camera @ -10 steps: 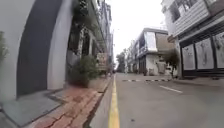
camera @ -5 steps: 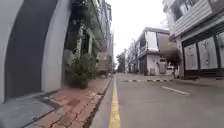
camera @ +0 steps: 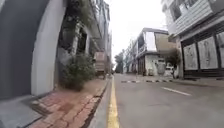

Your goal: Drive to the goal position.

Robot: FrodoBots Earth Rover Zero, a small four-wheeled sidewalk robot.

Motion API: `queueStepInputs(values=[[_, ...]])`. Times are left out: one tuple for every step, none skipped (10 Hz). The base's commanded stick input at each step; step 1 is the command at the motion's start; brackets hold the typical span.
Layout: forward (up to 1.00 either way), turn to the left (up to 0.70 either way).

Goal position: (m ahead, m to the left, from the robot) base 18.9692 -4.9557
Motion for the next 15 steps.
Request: queueStepInputs(values=[[0.48, 0.00], [0.48, 0.00], [0.48, 0.00], [0.48, 0.00], [0.48, 0.00], [0.48, -0.03], [0.48, -0.24], [0.48, -0.48], [0.48, -0.48], [0.48, 0.00], [0.48, 0.00], [0.48, 0.00], [0.48, 0.00], [0.48, 0.00], [0.48, 0.00]])
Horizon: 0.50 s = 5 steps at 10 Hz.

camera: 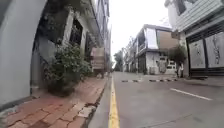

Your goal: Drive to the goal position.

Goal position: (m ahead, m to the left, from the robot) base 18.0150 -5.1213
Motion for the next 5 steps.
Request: queueStepInputs(values=[[0.48, 0.00], [0.48, 0.00], [0.48, 0.00], [0.48, 0.00], [0.48, 0.00]])
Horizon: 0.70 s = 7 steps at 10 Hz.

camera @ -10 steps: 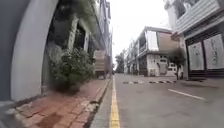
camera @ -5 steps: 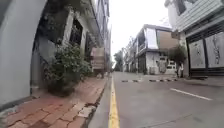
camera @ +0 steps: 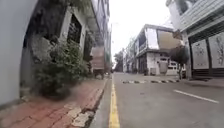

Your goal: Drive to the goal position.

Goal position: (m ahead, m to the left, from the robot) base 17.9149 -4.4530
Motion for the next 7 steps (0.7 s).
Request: queueStepInputs(values=[[0.48, 0.00], [0.48, -0.37], [0.48, -0.43], [0.48, -0.48], [0.48, -0.48], [0.48, -0.48], [0.48, -0.18]])
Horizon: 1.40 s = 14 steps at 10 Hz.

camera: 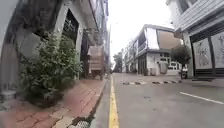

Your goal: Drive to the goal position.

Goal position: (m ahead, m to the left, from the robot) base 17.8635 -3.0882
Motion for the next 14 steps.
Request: queueStepInputs(values=[[0.48, -0.01], [0.48, 0.00], [0.48, 0.00], [0.48, 0.00], [0.48, 0.00], [0.48, 0.00], [0.48, 0.00], [0.48, 0.00], [0.48, 0.00], [0.48, 0.00], [0.48, 0.32], [0.48, 0.46], [0.48, 0.48], [0.48, 0.13]])
